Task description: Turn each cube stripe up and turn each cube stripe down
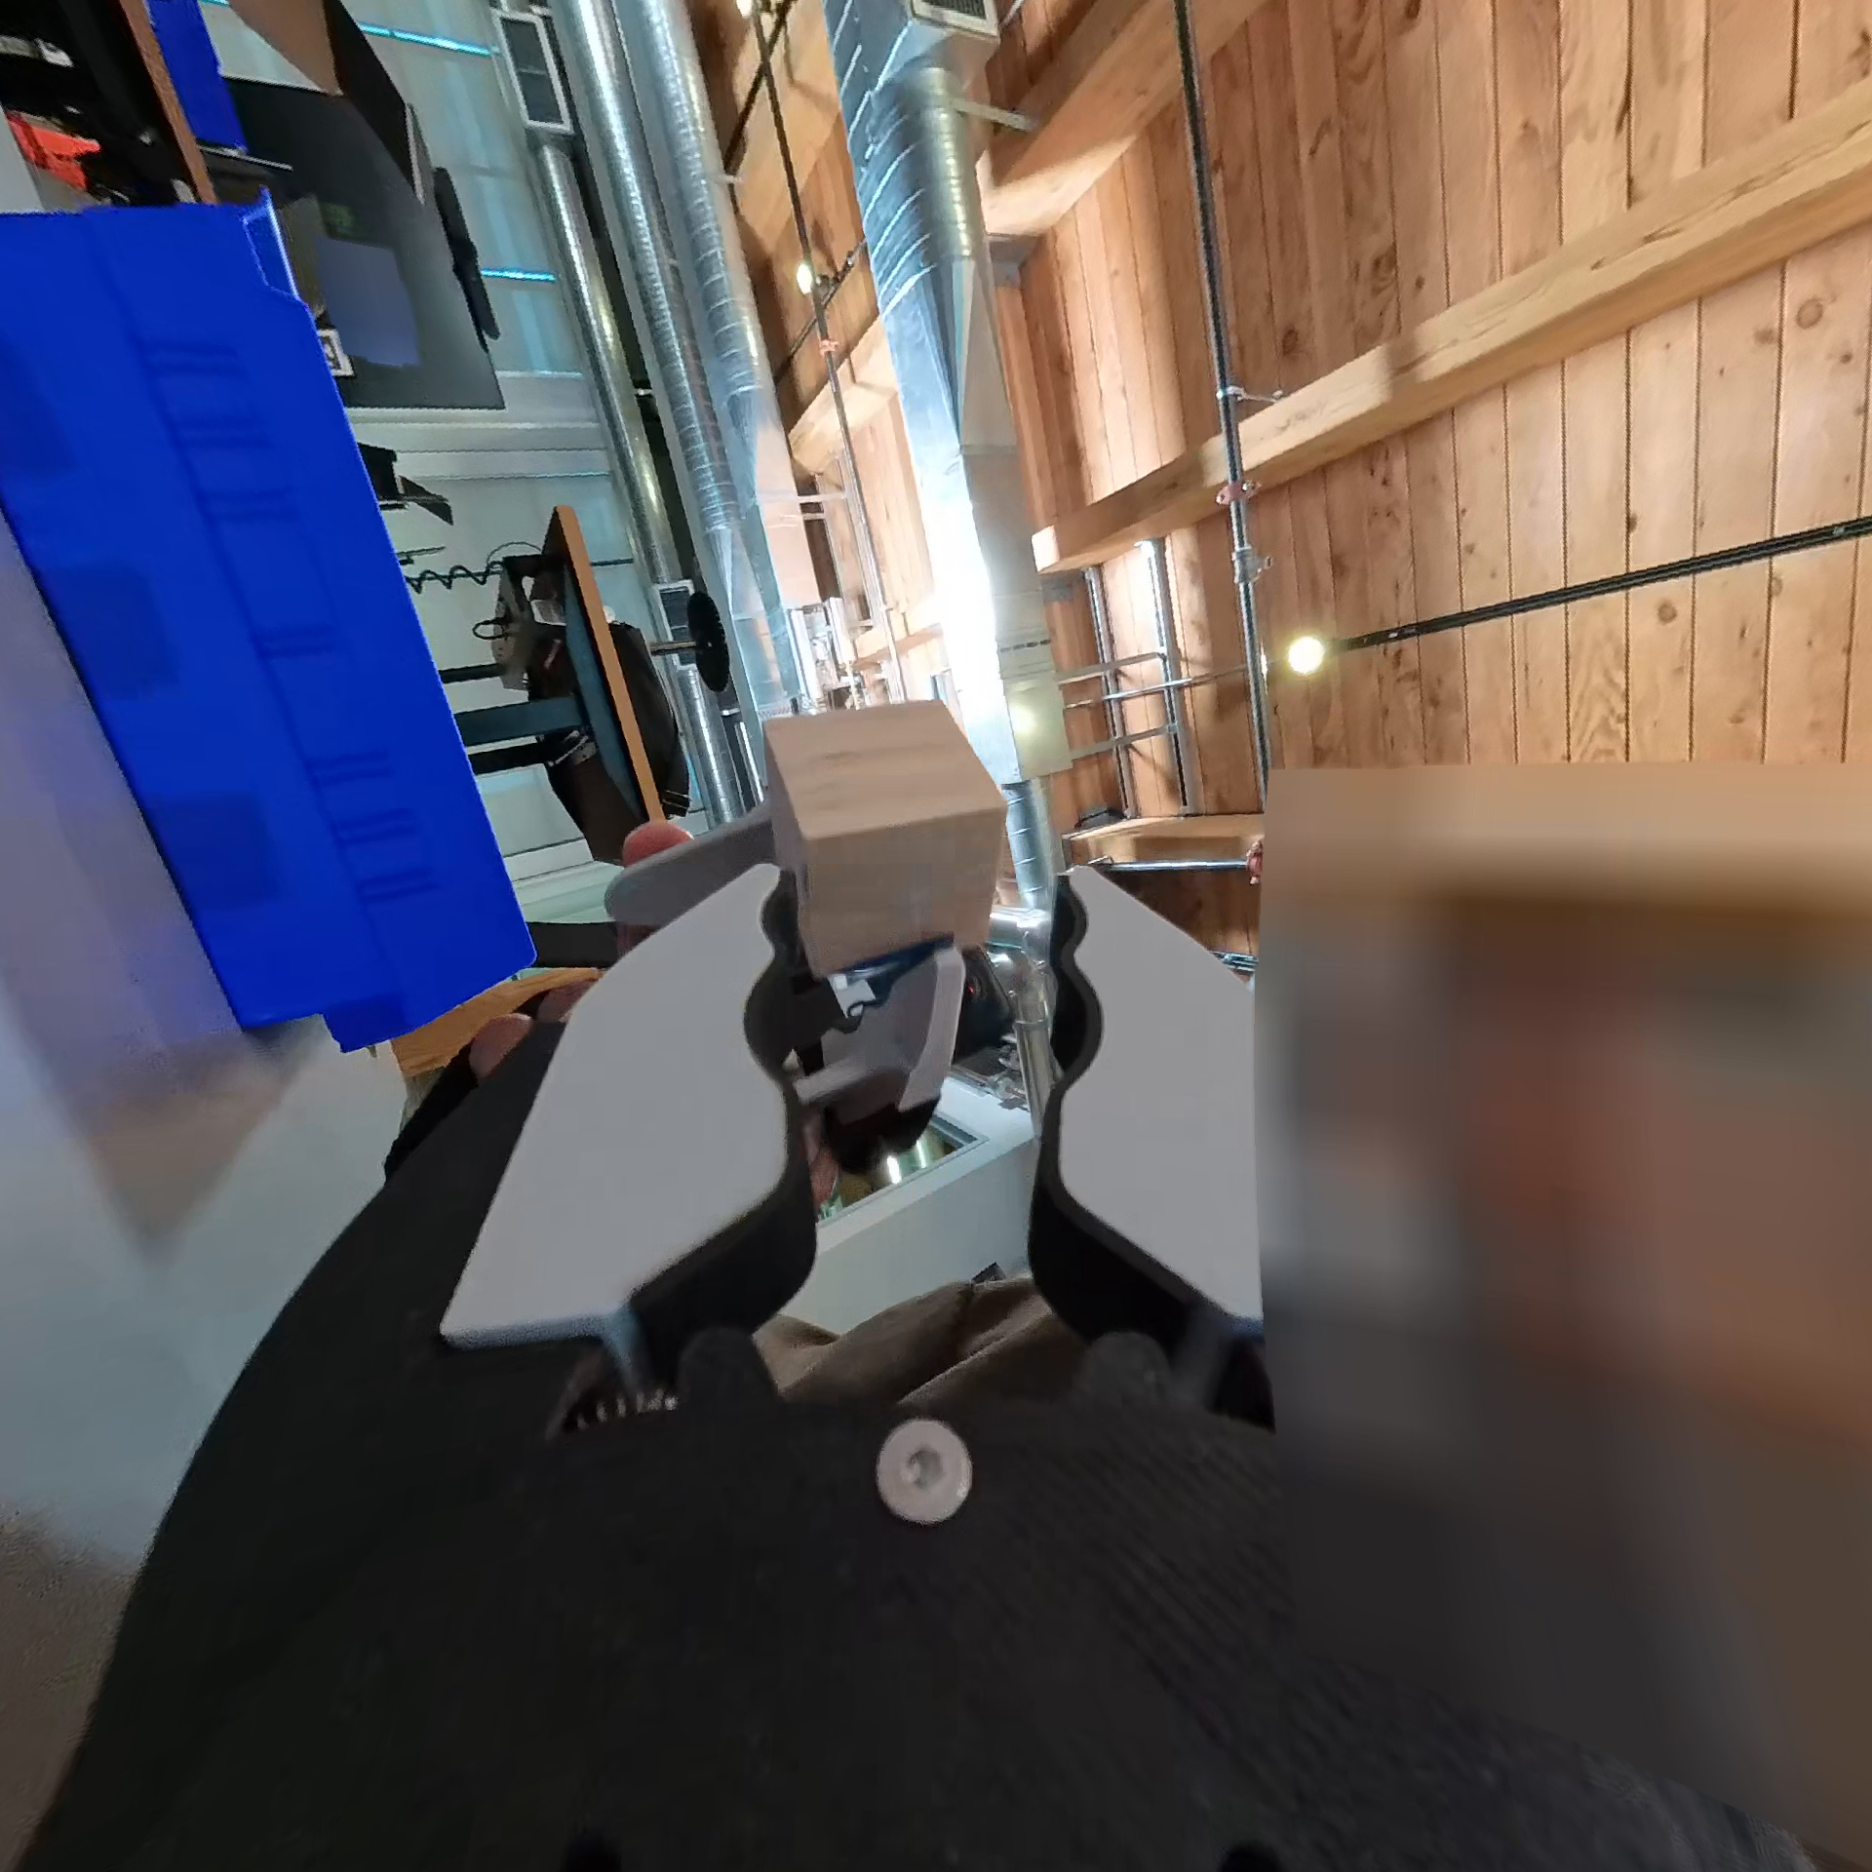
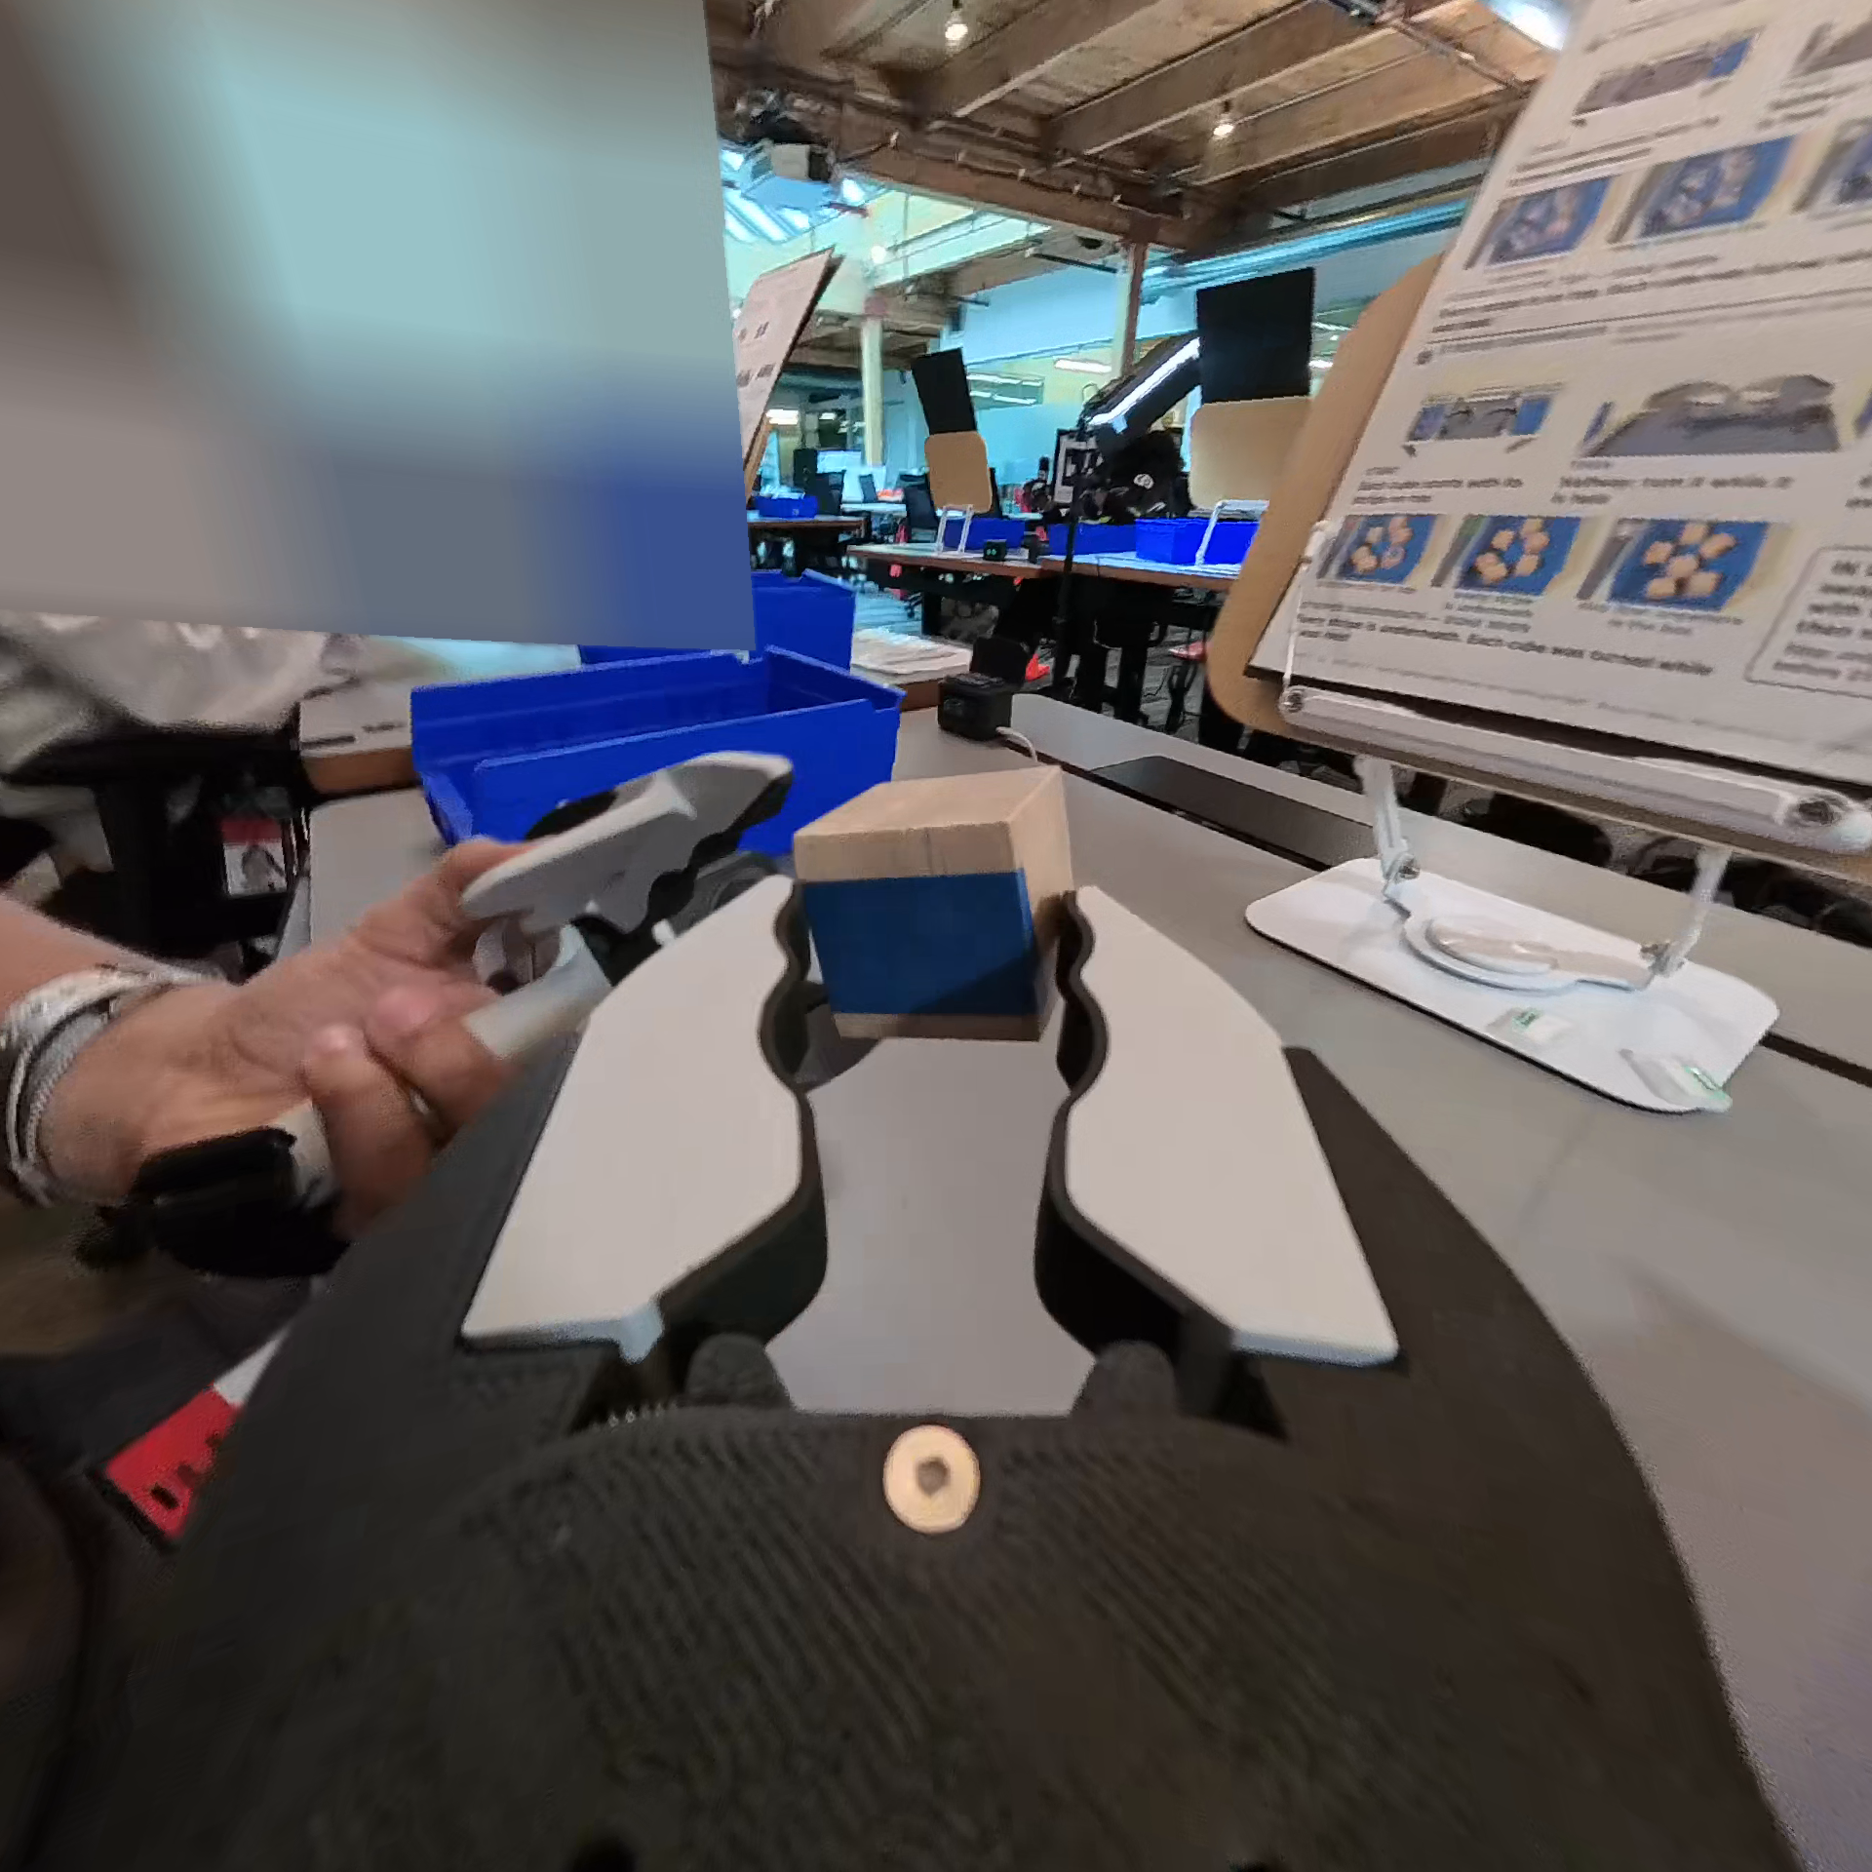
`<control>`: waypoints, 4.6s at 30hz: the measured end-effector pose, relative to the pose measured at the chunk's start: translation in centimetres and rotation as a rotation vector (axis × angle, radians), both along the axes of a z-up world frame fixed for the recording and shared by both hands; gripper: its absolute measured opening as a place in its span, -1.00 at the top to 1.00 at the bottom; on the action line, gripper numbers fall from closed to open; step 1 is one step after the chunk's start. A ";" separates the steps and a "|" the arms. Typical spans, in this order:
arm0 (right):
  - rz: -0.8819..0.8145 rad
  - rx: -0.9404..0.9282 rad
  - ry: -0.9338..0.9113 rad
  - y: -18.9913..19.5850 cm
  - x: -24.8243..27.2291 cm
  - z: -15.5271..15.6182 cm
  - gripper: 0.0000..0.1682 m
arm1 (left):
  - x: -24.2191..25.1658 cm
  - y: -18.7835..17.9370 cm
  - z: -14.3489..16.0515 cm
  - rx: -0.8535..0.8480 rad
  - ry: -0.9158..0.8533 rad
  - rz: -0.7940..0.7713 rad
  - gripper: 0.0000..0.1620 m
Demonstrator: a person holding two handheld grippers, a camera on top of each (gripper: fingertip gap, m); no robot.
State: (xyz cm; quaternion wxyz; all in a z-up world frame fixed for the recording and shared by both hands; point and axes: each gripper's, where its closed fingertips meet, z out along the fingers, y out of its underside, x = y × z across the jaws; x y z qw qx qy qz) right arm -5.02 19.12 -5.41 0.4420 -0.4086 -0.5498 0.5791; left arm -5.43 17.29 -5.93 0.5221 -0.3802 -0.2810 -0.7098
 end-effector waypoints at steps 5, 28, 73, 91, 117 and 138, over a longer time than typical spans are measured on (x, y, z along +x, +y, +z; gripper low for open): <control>-0.132 -0.035 0.069 5.2 1.3 4.3 0.43 | 0.7 0.2 -0.4 -0.008 0.010 -0.022 0.39; -0.798 -0.473 -0.947 33.8 13.4 -13.9 0.42 | 2.1 1.2 -2.2 -0.052 0.016 -0.118 0.39; -0.279 -0.025 -0.453 2.2 2.6 -6.1 0.33 | -43.3 -22.0 -1.8 -1.235 1.099 1.035 0.43; -0.245 0.193 0.057 -0.7 0.9 -0.1 0.29 | -2.7 0.8 0.8 -0.130 0.112 0.023 0.43; -0.494 0.131 0.078 10.7 5.0 5.9 0.48 | 0.9 1.0 -2.3 -0.106 0.062 -0.156 0.20; -0.889 -0.111 -1.026 29.3 18.2 -12.9 0.46 | 1.6 1.6 -3.5 -0.143 0.059 -0.161 0.21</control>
